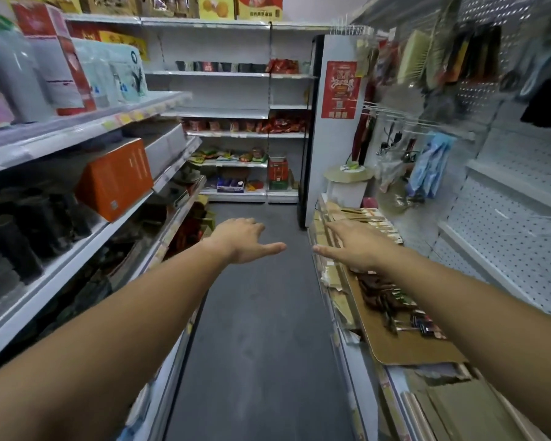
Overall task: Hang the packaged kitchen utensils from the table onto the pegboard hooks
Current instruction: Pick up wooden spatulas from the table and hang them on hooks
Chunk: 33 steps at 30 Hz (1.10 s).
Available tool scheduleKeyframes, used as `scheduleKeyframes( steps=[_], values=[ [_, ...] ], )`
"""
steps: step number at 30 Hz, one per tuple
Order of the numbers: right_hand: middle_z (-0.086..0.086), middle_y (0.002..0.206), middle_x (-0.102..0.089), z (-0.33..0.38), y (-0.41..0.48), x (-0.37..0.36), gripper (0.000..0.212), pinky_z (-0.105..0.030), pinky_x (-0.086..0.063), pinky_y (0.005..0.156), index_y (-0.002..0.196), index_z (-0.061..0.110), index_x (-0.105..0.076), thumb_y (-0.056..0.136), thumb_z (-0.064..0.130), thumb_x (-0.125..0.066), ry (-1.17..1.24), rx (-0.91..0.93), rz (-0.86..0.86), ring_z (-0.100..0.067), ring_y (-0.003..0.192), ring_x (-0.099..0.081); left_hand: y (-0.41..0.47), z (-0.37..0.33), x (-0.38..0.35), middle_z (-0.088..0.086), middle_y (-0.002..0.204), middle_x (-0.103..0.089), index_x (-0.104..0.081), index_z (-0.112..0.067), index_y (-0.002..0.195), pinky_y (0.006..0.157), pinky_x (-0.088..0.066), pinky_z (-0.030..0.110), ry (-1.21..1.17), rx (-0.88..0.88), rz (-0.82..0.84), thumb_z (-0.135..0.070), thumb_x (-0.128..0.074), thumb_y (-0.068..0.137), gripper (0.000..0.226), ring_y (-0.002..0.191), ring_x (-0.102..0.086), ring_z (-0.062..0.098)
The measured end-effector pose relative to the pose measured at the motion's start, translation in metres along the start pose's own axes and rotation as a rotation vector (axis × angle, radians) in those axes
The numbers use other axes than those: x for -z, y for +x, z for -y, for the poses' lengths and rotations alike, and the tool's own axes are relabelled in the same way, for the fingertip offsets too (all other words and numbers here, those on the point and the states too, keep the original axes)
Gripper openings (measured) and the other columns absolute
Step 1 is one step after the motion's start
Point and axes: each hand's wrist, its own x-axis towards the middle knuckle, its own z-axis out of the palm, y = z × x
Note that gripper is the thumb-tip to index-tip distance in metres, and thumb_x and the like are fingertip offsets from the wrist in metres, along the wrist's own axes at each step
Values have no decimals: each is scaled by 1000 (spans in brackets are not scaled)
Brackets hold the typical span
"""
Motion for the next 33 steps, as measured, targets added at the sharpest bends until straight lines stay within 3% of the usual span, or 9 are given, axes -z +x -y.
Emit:
scheduleKeyframes(
  steps=[6, 12, 18, 33],
  values=[
    [-3, 159, -37, -10, 104, 2, 89, -43, -33, 117, 152, 22, -35, 85, 81, -39, -49, -14, -42, -24, 146, -33, 106, 55, -4, 7, 149, -45, -40, -18, 147, 113, -34, 43, -7, -68, -35, -92, -26, 74, 105, 137, -41, 26],
    [-2, 163, -28, -28, 196, -7, 88, -39, -23, 120, 157, 23, -25, 89, 77, -39, -66, -34, -45, -24, 150, -26, 205, 83, -23, 5, 152, -40, -33, -17, 150, 117, -28, 41, 33, -129, -105, -91, -22, 75, 107, 140, -37, 25],
    [-4, 160, -34, -67, 305, -26, 96, -43, -35, 115, 153, 23, -29, 81, 85, -30, -51, -19, -42, -26, 143, -38, 310, 106, -31, 5, 152, -41, -33, -18, 150, 115, -30, 41, 10, -93, -85, -92, -24, 75, 106, 139, -38, 25],
    [-1, 155, -42, -149, 552, -37, 93, -44, -37, 113, 153, 22, -32, 83, 83, -34, 19, -34, -15, -23, 141, -40, 552, 152, -16, 4, 157, -34, -31, -19, 152, 117, -26, 43, -25, -46, -61, -91, -25, 76, 105, 143, -31, 24]
  ],
)
